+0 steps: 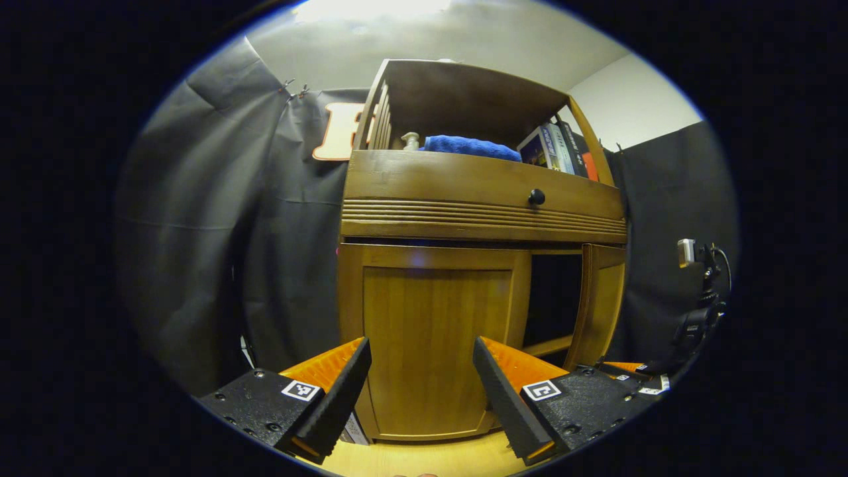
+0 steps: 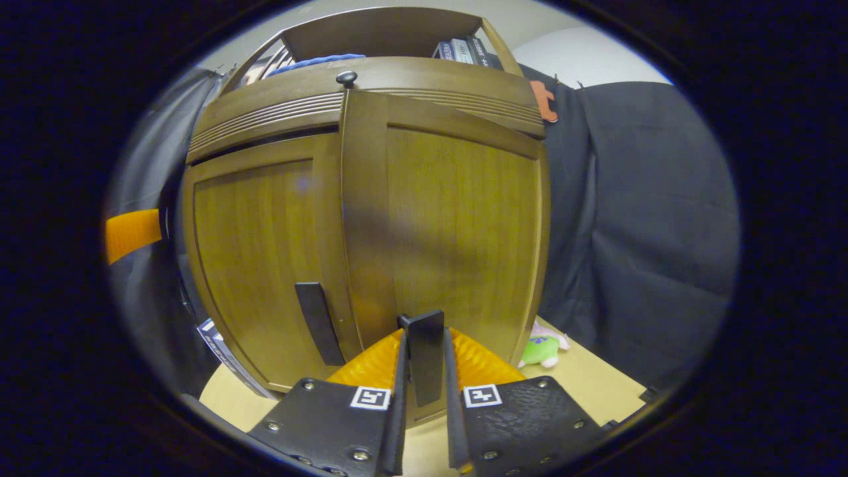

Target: Open the right door of the double-door shoe cabinet with the right hand, and open the left door with the left hand.

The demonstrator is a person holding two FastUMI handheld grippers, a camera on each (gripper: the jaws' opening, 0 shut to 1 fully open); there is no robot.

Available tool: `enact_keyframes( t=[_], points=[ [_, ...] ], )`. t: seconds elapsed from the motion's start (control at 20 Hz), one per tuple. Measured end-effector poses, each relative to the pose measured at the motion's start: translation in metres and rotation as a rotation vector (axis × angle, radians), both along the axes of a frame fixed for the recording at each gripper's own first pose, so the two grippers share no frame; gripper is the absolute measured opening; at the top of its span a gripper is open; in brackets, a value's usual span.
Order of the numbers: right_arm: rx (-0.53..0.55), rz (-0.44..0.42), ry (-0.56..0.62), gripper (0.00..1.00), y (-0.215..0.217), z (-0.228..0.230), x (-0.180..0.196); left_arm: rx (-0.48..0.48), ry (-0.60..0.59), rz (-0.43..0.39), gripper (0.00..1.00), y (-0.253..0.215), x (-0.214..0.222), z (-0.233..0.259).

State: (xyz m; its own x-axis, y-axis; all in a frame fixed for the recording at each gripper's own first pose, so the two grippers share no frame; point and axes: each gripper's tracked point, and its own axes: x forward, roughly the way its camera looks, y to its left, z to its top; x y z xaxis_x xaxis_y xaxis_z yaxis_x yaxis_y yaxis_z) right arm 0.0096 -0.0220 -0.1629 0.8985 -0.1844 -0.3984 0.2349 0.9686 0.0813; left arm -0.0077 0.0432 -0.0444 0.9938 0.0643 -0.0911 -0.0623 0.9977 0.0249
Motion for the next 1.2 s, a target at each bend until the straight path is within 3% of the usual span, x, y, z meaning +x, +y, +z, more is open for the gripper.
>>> enact_keyframes(
  t=[0.05, 0.25, 0.35, 1.0, 1.2],
  points=[
    [-0.003, -0.005, -0.001, 0.26, -0.002, 0.001, -0.004, -0.001, 0.004, -0.012, 0.95, -0.005, -0.001, -0.001],
    [-0.005, -0.031, -0.001, 0.26, -0.014, 0.004, -0.021, -0.003, 0.004, -0.048, 0.92, -0.021, -0.004, 0.000],
    [-0.005, -0.045, -0.001, 0.26, -0.020, 0.006, -0.028, -0.003, 0.007, -0.059, 0.95, -0.026, -0.003, -0.001],
    [-0.037, -0.123, 0.000, 0.26, -0.057, 0.011, -0.064, -0.013, 0.032, -0.127, 0.92, -0.063, -0.006, -0.012],
    [-0.035, -0.142, 0.002, 0.26, -0.068, 0.011, -0.071, -0.015, 0.041, -0.142, 0.95, -0.073, -0.005, -0.016]
  ],
)
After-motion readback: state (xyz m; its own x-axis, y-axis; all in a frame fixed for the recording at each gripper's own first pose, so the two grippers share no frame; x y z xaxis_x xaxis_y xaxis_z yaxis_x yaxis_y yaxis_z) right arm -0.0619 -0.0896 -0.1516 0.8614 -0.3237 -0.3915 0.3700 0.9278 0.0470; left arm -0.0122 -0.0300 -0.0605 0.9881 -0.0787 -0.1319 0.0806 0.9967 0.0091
